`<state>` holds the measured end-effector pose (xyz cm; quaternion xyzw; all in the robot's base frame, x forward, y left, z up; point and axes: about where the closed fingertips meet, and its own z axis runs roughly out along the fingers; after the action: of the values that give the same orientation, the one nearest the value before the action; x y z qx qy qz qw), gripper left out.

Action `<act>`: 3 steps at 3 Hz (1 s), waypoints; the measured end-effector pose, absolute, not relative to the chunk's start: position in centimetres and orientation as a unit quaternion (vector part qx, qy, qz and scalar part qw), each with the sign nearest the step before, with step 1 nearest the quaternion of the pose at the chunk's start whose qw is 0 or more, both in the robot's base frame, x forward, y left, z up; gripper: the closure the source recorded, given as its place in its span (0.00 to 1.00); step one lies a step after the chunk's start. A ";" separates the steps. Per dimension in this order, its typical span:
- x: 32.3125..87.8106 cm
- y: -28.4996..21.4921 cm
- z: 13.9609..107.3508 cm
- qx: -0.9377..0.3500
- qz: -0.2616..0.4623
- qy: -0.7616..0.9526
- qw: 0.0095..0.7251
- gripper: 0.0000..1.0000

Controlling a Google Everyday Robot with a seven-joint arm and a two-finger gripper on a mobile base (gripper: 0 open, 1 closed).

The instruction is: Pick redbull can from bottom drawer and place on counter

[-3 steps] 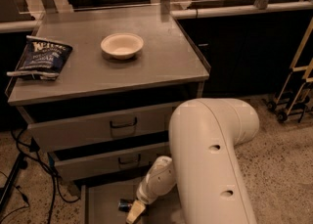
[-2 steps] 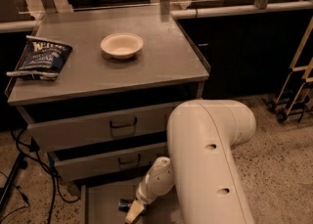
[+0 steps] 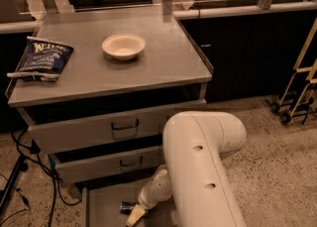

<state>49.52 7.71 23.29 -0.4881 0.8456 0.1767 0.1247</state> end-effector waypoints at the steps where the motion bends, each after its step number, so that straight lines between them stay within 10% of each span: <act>1: 49.1 8.2 21.1 -0.482 0.186 0.848 0.122 0.00; 3: 49.1 10.4 17.8 -0.491 0.196 0.840 0.123 0.00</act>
Offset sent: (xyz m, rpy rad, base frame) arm 0.0078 0.0229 -0.0689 0.0387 0.0433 0.0176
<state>49.11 10.38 17.76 -0.4912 0.8399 0.1955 0.1230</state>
